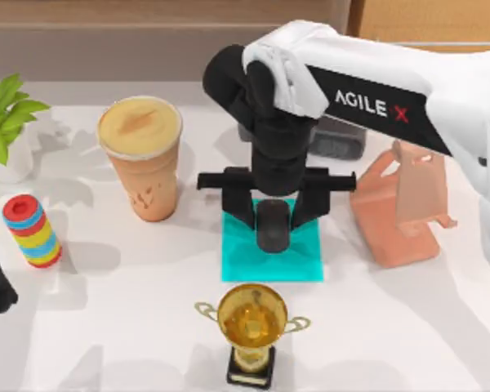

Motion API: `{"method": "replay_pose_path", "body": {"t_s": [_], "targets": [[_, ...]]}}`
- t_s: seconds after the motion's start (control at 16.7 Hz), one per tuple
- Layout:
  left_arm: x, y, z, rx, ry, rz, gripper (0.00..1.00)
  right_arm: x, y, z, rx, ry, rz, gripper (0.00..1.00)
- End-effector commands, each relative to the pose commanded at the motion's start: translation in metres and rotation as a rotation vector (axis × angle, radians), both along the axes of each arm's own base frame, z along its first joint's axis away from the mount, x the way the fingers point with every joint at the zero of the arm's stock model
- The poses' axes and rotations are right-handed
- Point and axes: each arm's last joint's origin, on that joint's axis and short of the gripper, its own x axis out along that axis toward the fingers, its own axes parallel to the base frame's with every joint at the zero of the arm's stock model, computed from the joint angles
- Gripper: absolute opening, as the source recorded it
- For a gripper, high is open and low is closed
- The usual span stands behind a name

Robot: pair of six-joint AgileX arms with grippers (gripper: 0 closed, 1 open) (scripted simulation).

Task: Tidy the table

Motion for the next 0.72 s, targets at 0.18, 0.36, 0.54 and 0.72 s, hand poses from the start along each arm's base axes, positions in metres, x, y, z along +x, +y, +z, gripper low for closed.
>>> {"method": "replay_pose_path", "body": {"t_s": [0.18, 0.36, 0.54, 0.72], "targets": [[0.0, 0.0, 0.0, 0.0, 0.0, 0.0, 1.0, 0.0, 0.0, 0.0, 0.0, 0.0, 0.0, 0.75], [0.0, 0.0, 0.0, 0.0, 0.0, 0.0, 1.0, 0.0, 0.0, 0.0, 0.0, 0.0, 0.0, 0.98], [0.0, 0.0, 0.0, 0.0, 0.0, 0.0, 1.0, 0.0, 0.0, 0.0, 0.0, 0.0, 0.0, 1.0], [0.0, 0.0, 0.0, 0.0, 0.0, 0.0, 1.0, 0.0, 0.0, 0.0, 0.0, 0.0, 0.0, 1.0]]}}
